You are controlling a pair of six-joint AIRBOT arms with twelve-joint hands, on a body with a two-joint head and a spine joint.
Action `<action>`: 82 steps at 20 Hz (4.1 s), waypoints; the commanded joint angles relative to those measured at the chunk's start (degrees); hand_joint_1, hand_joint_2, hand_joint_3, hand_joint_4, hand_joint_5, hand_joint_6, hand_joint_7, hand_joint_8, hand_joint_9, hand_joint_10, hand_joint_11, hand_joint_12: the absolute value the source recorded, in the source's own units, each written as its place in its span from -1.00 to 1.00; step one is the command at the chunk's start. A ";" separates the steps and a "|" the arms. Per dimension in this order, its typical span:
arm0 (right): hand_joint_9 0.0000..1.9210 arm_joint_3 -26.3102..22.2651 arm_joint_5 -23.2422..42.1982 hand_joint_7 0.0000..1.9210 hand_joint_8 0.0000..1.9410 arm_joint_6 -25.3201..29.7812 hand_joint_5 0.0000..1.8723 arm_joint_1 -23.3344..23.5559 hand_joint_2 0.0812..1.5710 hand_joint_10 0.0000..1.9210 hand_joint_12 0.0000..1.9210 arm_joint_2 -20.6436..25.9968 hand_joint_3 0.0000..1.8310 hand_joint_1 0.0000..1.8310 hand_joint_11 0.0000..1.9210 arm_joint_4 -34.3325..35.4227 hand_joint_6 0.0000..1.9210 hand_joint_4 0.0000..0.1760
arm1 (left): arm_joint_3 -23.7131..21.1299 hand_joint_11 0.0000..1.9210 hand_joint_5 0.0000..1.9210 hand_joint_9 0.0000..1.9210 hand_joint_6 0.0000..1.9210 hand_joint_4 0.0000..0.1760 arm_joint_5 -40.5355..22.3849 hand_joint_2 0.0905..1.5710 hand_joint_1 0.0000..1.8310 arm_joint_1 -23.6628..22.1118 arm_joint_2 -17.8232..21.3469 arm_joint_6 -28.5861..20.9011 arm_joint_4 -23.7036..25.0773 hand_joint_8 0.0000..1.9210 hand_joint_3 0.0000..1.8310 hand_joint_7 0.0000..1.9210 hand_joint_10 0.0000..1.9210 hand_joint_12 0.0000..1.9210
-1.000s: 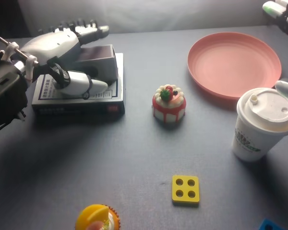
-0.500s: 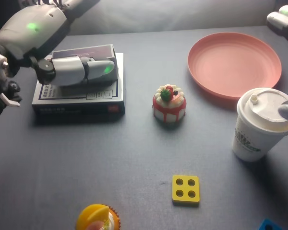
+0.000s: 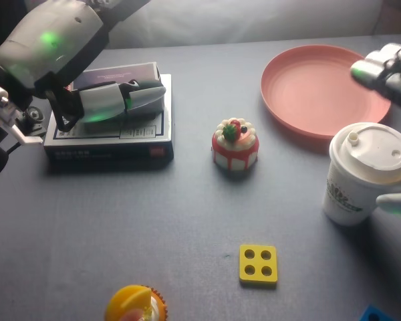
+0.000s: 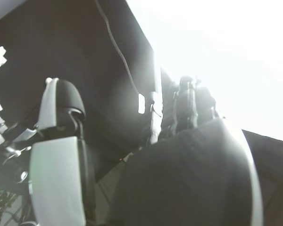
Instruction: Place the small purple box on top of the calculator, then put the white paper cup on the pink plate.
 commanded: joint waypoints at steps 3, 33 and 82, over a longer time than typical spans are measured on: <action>-1.00 2.16 0.55 -1.00 -1.00 0.34 -1.00 3.38 0.13 -1.00 0.70 -2.43 -1.00 -0.38 -1.00 -0.38 -1.00 -0.91 | -0.22 -1.00 -0.88 -1.00 -0.97 0.39 -6.87 0.35 0.03 -0.57 0.17 -0.58 -0.35 -0.99 -1.00 -0.98 -1.00 -1.00; -0.39 22.26 -12.17 -0.49 0.60 -2.18 -0.74 23.82 0.65 0.89 1.00 -17.66 -1.00 0.57 -0.52 9.39 -0.46 -1.00 | -0.22 -1.00 -0.87 -1.00 -1.00 -0.14 -8.35 0.46 0.11 3.22 -0.05 -3.37 -1.09 -1.00 -0.98 -0.98 -1.00 -1.00; -1.00 32.12 -22.86 -1.00 -1.00 -12.76 -1.00 27.33 0.09 -1.00 -1.00 -23.58 -1.00 -0.29 -1.00 26.11 -1.00 1.00 | 0.80 -1.00 -0.88 -1.00 -1.00 0.10 -13.28 0.49 0.04 5.60 -1.82 -6.61 -2.78 -1.00 -1.00 -0.97 -1.00 -1.00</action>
